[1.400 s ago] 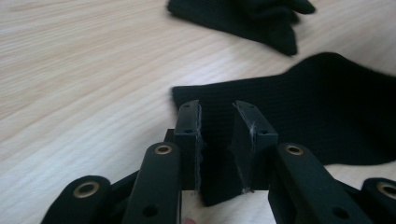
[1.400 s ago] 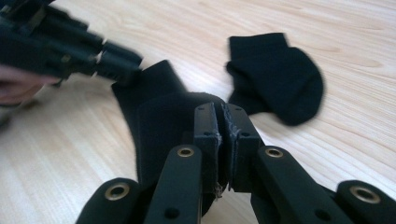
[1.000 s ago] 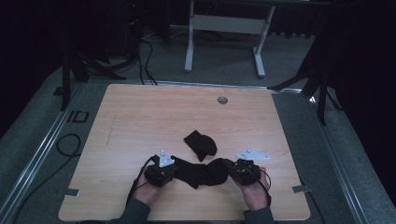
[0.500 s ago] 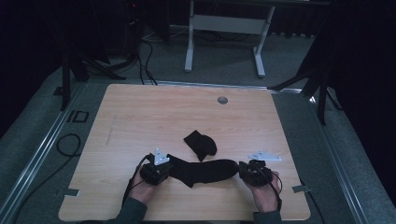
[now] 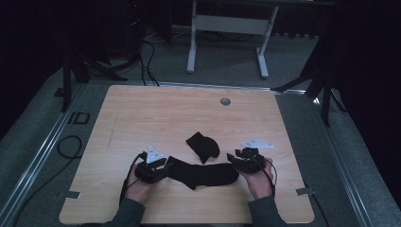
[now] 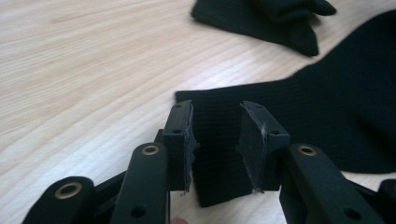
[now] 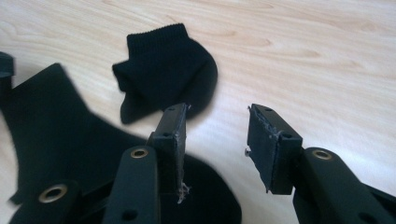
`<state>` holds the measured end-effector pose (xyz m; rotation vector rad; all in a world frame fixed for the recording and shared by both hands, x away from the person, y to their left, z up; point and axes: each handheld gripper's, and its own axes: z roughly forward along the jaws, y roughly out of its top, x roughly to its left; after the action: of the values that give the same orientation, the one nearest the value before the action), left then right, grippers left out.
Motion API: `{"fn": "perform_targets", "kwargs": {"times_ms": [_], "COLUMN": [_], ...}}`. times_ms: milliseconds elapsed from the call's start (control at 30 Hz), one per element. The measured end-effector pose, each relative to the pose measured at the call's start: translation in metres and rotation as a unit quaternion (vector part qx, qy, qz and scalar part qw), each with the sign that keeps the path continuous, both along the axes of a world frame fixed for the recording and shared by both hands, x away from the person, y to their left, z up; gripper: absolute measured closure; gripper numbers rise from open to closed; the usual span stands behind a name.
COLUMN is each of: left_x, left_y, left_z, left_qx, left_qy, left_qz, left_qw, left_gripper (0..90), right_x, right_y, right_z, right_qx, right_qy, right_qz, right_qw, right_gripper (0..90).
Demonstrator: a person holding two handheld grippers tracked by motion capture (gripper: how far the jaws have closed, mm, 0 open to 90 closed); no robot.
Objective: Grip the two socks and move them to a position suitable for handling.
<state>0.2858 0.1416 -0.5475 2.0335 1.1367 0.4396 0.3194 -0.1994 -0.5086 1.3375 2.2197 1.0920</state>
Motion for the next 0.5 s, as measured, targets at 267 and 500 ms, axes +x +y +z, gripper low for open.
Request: {"fn": "perform_targets", "kwargs": {"times_ms": [267,500], "left_x": [0.002,0.003], "left_y": [0.008,0.009], "left_z": [0.002,0.002], "left_qx": [-0.003,-0.002], "left_qy": [-0.003,-0.004], "left_qz": [0.014,0.016], "left_qw": [0.9999,0.9999], "left_gripper": [63.8,62.7], "right_x": [0.027,0.043], "right_y": [0.024,0.035], "right_z": [-0.001,-0.007], "right_qx": [-0.029,-0.046], "right_qy": [0.003,0.019], "right_qz": [0.016,0.020], "right_qw": [0.9994,0.9986], "right_gripper": [56.7,56.4]}}
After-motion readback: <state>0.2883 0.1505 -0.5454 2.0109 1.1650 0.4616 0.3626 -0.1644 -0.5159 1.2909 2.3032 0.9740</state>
